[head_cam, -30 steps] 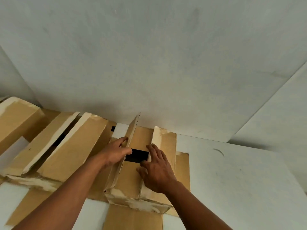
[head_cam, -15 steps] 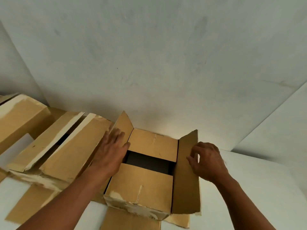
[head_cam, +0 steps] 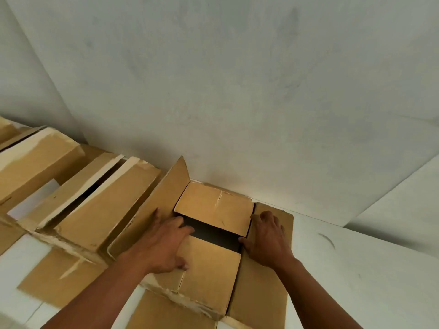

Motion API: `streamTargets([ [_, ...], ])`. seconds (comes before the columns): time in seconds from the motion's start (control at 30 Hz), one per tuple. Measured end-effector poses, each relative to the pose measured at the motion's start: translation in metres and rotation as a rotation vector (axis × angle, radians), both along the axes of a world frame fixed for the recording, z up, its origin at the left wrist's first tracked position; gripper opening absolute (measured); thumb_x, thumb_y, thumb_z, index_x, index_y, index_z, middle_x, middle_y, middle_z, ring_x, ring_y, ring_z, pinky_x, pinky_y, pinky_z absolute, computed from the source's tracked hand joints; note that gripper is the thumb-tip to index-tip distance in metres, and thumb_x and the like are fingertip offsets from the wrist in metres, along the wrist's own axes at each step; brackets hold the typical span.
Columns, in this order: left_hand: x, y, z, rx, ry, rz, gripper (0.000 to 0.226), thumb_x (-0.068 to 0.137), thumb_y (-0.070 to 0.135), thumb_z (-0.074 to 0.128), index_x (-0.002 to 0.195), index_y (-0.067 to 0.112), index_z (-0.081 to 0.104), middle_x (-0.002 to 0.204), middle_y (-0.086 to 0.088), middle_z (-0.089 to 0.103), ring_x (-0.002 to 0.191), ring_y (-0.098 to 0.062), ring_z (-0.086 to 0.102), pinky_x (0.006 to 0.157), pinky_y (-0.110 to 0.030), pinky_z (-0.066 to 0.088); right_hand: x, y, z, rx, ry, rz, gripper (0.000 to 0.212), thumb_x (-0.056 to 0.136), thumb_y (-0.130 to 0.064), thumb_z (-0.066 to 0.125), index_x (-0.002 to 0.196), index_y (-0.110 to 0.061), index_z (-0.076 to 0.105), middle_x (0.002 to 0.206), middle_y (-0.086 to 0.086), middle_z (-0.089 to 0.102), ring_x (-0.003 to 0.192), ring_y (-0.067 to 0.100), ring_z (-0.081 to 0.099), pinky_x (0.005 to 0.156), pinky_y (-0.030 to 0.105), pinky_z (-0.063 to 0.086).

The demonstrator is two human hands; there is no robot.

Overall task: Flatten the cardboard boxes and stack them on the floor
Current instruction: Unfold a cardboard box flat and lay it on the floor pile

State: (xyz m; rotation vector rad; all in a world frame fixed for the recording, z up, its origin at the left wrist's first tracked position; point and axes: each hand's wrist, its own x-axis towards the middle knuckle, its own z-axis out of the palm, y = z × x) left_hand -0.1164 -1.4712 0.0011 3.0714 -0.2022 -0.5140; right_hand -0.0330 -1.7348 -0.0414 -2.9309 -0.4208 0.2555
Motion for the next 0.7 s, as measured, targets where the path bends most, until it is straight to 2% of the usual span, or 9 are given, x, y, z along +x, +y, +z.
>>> streamTargets([
  [0.13, -0.03, 0.01, 0.011, -0.05, -0.218, -0.01, 0.061, 0.071, 0.064, 0.071, 0.125, 0.042, 0.053, 0.127, 0.013, 0.046, 0.127, -0.01, 0.045, 0.12, -0.051, -0.005, 0.029, 0.025, -0.005, -0.18, 0.052, 0.136, 0.098, 0.077, -0.066, 0.067, 0.153, -0.029, 0.018, 0.159, 0.012, 0.017, 0.147, 0.035, 0.018, 0.117, 0.053, 0.024],
  [0.23, -0.053, 0.027, 0.008, -0.003, -0.335, 0.054, 0.048, 0.061, 0.073, 0.071, 0.096, 0.042, 0.067, 0.134, 0.002, 0.052, 0.139, -0.027, 0.038, 0.111, -0.069, 0.017, 0.045, 0.038, -0.002, -0.227, 0.095, 0.14, 0.101, 0.074, -0.052, 0.077, 0.152, -0.028, 0.017, 0.156, 0.012, 0.018, 0.144, 0.036, 0.021, 0.114, 0.055, 0.028],
  [0.33, -0.071, 0.04, 0.006, -0.067, -0.312, 0.21, 0.046, 0.063, 0.085, 0.057, 0.078, 0.043, 0.067, 0.163, 0.0, 0.018, 0.151, -0.035, 0.007, 0.109, -0.07, 0.024, 0.061, 0.035, 0.011, -0.169, 0.185, 0.131, 0.085, 0.075, -0.041, 0.078, 0.146, -0.026, 0.034, 0.147, 0.01, 0.031, 0.133, 0.032, 0.038, 0.108, 0.048, 0.039],
  [0.4, -0.08, 0.045, 0.004, -0.204, -0.269, 0.316, 0.037, 0.06, 0.081, 0.066, 0.07, 0.046, 0.058, 0.164, 0.014, -0.012, 0.152, -0.026, -0.008, 0.108, -0.056, 0.038, 0.074, 0.028, 0.031, -0.039, 0.299, 0.109, 0.072, 0.077, -0.037, 0.076, 0.141, -0.026, 0.045, 0.139, 0.005, 0.04, 0.115, 0.024, 0.051, 0.093, 0.034, 0.051],
  [0.47, -0.084, 0.046, 0.004, -0.254, -0.248, 0.34, 0.037, 0.06, 0.078, 0.07, 0.068, 0.044, 0.057, 0.161, 0.019, -0.02, 0.152, -0.022, 0.009, 0.103, -0.042, 0.047, 0.09, 0.019, 0.052, 0.094, 0.368, 0.097, 0.054, 0.083, -0.038, 0.073, 0.133, -0.025, 0.057, 0.128, -0.001, 0.046, 0.103, 0.019, 0.053, 0.073, 0.023, 0.05],
  [0.5, -0.083, 0.046, 0.004, -0.243, -0.25, 0.333, 0.038, 0.06, 0.078, 0.07, 0.07, 0.043, 0.061, 0.161, 0.02, -0.019, 0.148, -0.02, 0.025, 0.101, -0.037, 0.049, 0.098, 0.014, 0.06, 0.161, 0.366, 0.083, 0.045, 0.086, -0.04, 0.07, 0.127, -0.025, 0.062, 0.123, -0.004, 0.05, 0.104, 0.018, 0.054, 0.073, 0.023, 0.049],
  [0.57, -0.081, 0.044, 0.008, -0.223, -0.236, 0.338, 0.044, 0.06, 0.078, 0.07, 0.076, 0.036, 0.069, 0.161, 0.022, -0.016, 0.132, -0.013, 0.048, 0.096, -0.028, 0.049, 0.113, 0.003, 0.068, 0.279, 0.319, 0.008, 0.04, 0.089, -0.048, 0.064, 0.119, -0.022, 0.069, 0.12, -0.003, 0.062, 0.112, 0.021, 0.058, 0.087, 0.031, 0.049],
  [0.63, -0.077, 0.042, 0.013, -0.182, -0.19, 0.331, 0.049, 0.061, 0.077, 0.07, 0.081, 0.032, 0.073, 0.159, 0.026, -0.014, 0.115, -0.005, 0.057, 0.091, -0.023, 0.049, 0.124, -0.007, 0.069, 0.309, 0.28, -0.087, 0.053, 0.089, -0.061, 0.058, 0.12, -0.02, 0.068, 0.128, 0.002, 0.064, 0.12, 0.023, 0.057, 0.098, 0.037, 0.046],
  [0.7, -0.074, 0.04, 0.017, -0.162, -0.152, 0.321, 0.051, 0.063, 0.076, 0.07, 0.085, 0.03, 0.074, 0.161, 0.024, -0.002, 0.107, -0.004, 0.06, 0.091, -0.023, 0.049, 0.129, -0.013, 0.07, 0.229, 0.291, -0.136, 0.075, 0.086, -0.073, 0.049, 0.134, -0.017, 0.058, 0.143, 0.004, 0.055, 0.132, 0.026, 0.049, 0.106, 0.04, 0.04],
])
